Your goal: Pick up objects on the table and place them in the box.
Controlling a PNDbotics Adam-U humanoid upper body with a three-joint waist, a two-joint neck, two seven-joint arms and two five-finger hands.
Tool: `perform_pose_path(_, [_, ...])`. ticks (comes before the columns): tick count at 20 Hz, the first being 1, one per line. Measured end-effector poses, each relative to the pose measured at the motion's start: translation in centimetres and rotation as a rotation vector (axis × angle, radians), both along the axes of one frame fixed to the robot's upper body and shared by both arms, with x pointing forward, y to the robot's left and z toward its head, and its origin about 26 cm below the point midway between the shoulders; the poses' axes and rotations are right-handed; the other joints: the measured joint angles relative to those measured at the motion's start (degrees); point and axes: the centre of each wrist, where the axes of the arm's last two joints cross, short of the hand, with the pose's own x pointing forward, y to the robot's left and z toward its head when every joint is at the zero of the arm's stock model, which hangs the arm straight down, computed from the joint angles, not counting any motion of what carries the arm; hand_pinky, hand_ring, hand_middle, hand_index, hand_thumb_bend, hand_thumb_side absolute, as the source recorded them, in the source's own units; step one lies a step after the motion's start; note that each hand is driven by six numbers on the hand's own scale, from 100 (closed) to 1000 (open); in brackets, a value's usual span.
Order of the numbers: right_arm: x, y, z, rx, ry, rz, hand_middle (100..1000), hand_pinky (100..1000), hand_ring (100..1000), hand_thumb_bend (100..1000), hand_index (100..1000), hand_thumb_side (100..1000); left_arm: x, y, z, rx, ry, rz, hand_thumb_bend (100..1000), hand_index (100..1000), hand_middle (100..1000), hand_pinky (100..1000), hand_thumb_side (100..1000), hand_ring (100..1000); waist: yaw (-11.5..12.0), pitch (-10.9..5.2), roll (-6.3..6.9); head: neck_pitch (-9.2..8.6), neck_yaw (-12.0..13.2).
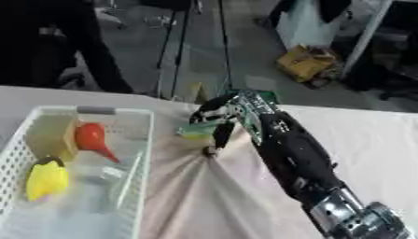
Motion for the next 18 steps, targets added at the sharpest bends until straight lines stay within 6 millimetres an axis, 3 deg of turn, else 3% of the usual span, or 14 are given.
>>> perform_pose_path(7, [-0.05,0.24,0.08,0.005,-0.003,0.012,735,958,959,464,884,441,0.0,0.0,0.0,0.001,0.002,0.0,100,925,1000,993,1000,909,-0.35,0.0,0.04,0.0,0.02])
perform_pose_path(18, [-0.08,0.23,-0.06,-0.003,-0.006,0.021,736,961,958,452,883,449,0.0,-0.01,0.0,-0.001,0.006,0.001,100,924,1000,993,1000,908,-0.85,0.0,0.09,0.07,0.09])
